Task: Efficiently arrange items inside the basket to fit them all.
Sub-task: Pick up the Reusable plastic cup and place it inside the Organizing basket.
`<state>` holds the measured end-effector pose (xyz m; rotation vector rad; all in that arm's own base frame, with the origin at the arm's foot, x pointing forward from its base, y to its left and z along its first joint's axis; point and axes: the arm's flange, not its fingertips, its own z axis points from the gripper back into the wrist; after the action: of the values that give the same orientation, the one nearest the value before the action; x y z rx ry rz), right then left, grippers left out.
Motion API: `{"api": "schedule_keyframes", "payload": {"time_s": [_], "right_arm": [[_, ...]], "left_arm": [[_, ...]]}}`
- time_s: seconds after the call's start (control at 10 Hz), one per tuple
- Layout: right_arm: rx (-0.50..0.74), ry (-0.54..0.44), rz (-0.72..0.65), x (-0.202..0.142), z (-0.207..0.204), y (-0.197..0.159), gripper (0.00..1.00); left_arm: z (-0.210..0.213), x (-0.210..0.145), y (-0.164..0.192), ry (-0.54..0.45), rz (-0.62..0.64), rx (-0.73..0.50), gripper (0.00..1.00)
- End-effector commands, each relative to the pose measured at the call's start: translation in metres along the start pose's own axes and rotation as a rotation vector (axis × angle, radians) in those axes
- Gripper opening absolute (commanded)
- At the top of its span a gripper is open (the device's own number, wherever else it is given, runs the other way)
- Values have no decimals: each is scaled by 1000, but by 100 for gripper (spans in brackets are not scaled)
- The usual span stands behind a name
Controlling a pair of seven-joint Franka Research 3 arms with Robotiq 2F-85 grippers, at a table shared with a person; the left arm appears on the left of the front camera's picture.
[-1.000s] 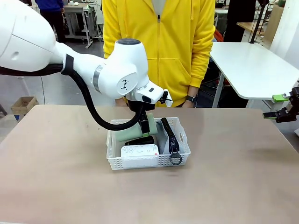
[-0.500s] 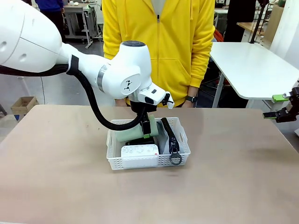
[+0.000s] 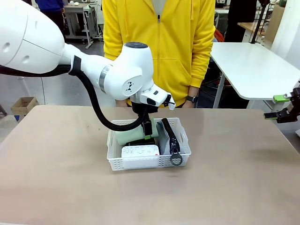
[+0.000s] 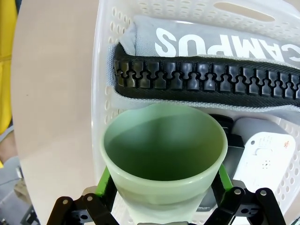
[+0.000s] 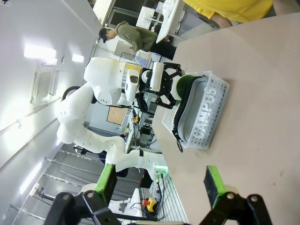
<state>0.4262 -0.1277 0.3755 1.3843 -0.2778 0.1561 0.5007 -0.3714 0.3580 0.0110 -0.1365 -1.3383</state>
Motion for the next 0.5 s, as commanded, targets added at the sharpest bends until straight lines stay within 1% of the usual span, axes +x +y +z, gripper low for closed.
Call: {"api": "schedule_keyframes", "payload": {"time_s": [0.0, 0.3, 0.4], "right_arm": [[0, 10, -16, -1, 1, 6, 100], [0, 10, -16, -1, 1, 6, 100], [0, 10, -16, -1, 1, 6, 100]], "left_arm": [[0, 3, 4, 10, 21, 43, 100], [9, -2, 4, -14, 31, 64, 100], [20, -7, 2, -41, 28, 79, 100]]}}
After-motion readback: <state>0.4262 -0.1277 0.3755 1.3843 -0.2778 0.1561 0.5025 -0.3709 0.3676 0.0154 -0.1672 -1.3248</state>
